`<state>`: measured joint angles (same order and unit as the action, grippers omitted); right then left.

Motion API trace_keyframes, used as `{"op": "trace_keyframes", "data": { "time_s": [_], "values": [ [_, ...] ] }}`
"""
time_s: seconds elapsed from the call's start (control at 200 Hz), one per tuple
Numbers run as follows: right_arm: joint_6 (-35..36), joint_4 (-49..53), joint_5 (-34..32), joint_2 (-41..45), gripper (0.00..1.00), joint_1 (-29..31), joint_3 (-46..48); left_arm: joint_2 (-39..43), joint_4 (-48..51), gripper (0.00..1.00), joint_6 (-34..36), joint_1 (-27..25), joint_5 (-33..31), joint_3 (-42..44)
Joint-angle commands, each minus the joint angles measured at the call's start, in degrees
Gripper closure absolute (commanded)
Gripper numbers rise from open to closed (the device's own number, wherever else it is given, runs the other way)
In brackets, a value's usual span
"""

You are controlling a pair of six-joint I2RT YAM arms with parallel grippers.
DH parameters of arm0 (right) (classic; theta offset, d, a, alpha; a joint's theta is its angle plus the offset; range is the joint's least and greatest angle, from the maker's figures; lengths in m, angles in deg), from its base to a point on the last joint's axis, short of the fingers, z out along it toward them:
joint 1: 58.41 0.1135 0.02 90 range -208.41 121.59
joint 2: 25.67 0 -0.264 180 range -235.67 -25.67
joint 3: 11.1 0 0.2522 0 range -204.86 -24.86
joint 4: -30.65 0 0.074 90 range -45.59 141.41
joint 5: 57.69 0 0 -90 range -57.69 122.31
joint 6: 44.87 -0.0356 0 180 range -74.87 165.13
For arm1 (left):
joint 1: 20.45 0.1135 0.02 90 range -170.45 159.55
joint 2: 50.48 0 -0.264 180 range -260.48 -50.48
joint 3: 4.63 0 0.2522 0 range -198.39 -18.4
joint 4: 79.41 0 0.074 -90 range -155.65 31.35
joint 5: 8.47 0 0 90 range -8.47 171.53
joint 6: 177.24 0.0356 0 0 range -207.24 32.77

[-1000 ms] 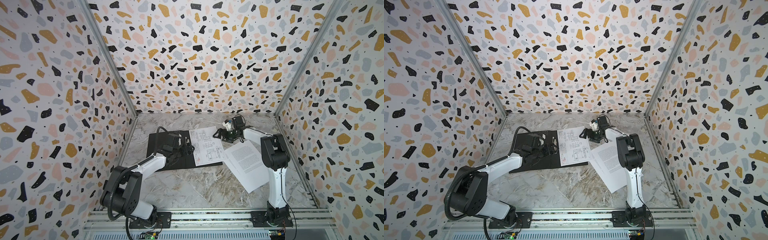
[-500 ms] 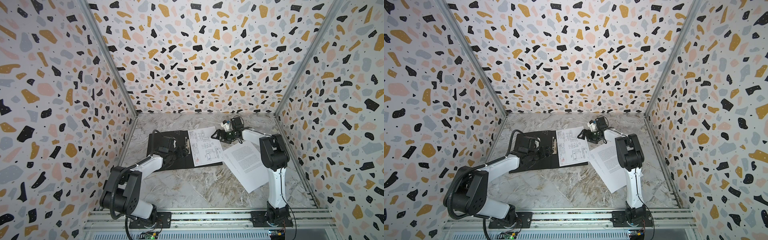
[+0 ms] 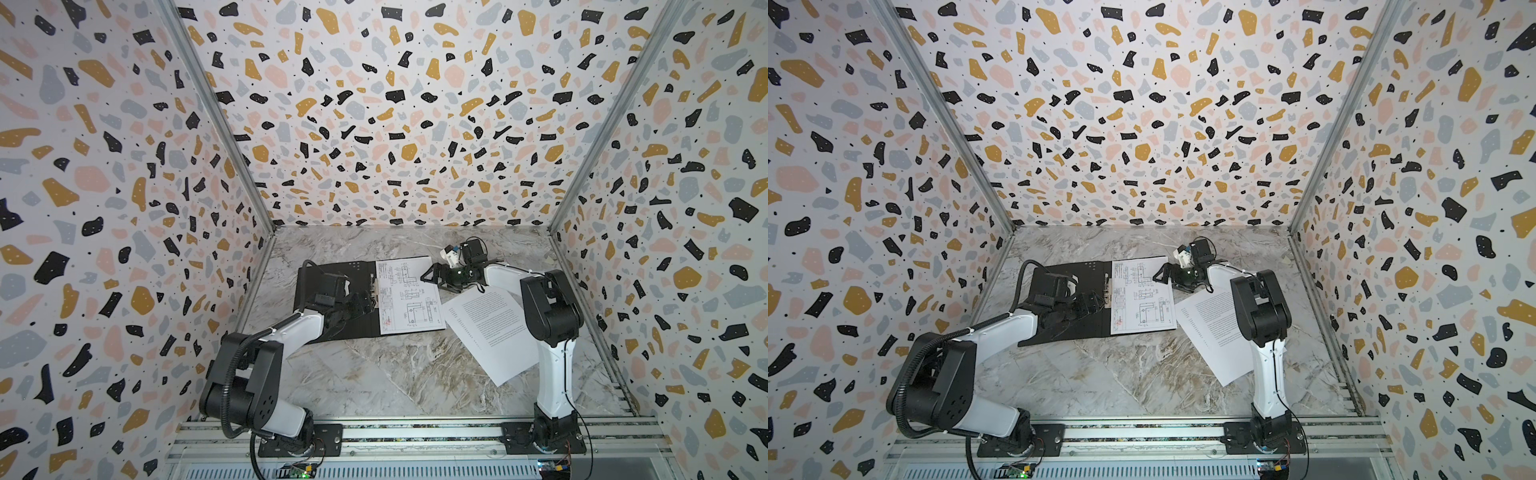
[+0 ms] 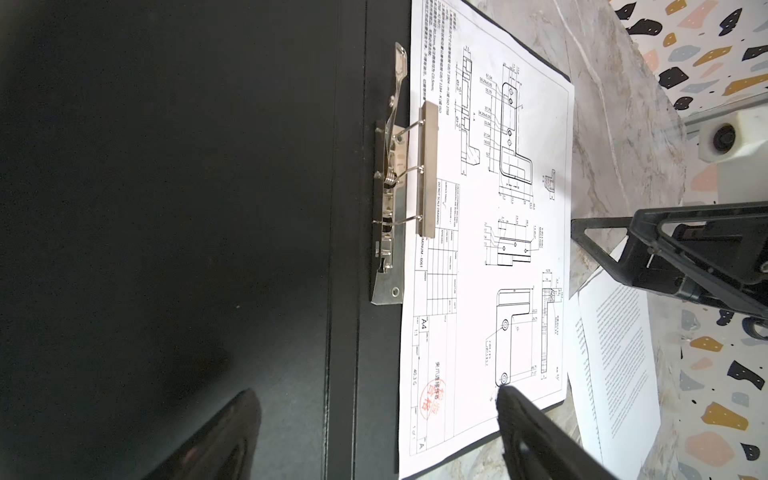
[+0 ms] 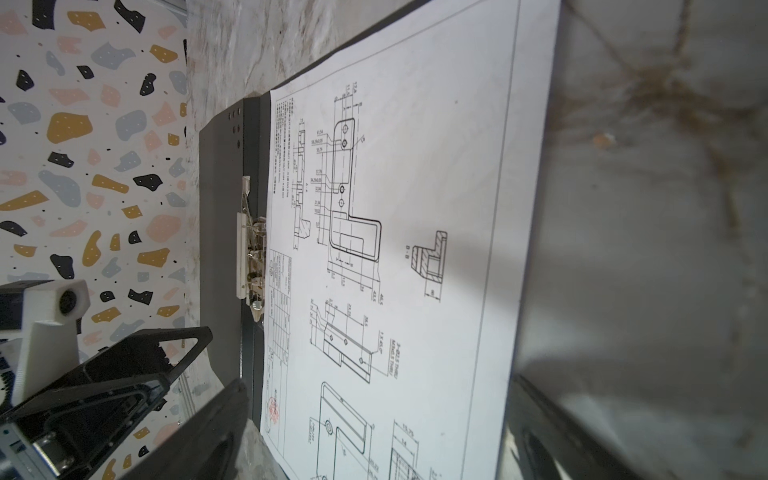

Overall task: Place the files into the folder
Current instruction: 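Press the sheet flat on the folder with the left gripper while the right gripper hovers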

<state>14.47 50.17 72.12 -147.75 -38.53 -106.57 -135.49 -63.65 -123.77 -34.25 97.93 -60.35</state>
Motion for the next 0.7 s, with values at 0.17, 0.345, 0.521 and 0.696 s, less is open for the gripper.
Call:
{"op": "trace_keyframes", "data": {
  "time_s": [0.17,0.345,0.521,0.696],
  "values": [
    [-1.38,0.74,-0.09,3.21,0.03,0.62,2.56,-0.34,-1.83,0.11,1.29,0.52,1.32,1.16],
    [-1.68,0.35,-0.13,2.99,0.03,0.87,2.48,-0.25,-2.0,0.11,1.29,0.55,1.42,1.51],
    [-1.74,0.39,-0.27,2.47,0.03,0.87,1.93,-0.18,-2.26,0.11,1.2,0.53,1.63,1.87],
    [-1.72,0.46,-0.26,2.02,0.03,0.95,1.3,0.15,-2.74,0.11,0.94,0.53,1.75,2.37]
  ]
}}
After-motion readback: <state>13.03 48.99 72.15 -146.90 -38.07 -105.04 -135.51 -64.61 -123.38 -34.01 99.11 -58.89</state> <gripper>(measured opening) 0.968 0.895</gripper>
